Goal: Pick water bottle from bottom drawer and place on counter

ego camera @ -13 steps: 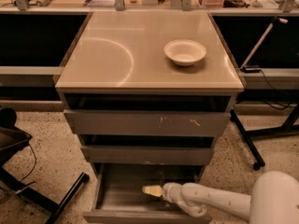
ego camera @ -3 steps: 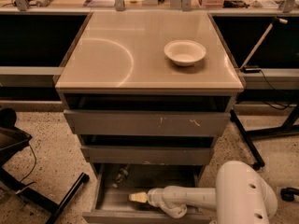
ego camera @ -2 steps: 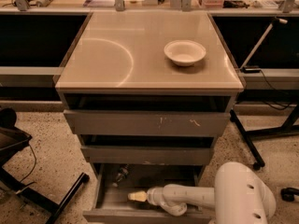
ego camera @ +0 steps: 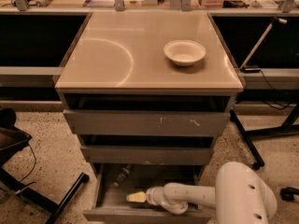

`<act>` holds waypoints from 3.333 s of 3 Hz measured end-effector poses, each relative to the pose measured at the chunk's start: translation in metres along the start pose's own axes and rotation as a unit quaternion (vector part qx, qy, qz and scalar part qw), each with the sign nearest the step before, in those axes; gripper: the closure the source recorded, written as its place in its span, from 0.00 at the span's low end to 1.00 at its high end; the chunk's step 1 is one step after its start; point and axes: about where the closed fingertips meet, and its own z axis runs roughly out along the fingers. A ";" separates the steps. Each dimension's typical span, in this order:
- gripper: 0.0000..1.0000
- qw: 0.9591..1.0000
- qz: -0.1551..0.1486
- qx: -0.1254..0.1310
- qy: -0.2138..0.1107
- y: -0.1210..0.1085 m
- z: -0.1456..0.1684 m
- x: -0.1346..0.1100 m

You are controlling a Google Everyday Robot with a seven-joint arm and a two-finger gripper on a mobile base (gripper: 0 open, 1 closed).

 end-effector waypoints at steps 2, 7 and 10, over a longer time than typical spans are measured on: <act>0.00 0.998 -0.022 -0.053 0.012 0.031 0.012 0.009; 0.00 0.987 -0.065 0.017 -0.149 0.058 0.064 -0.076; 0.00 0.976 -0.075 0.039 -0.203 0.080 0.096 -0.104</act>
Offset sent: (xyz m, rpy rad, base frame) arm -0.0021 0.0640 -0.0087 0.1029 -0.1036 0.2334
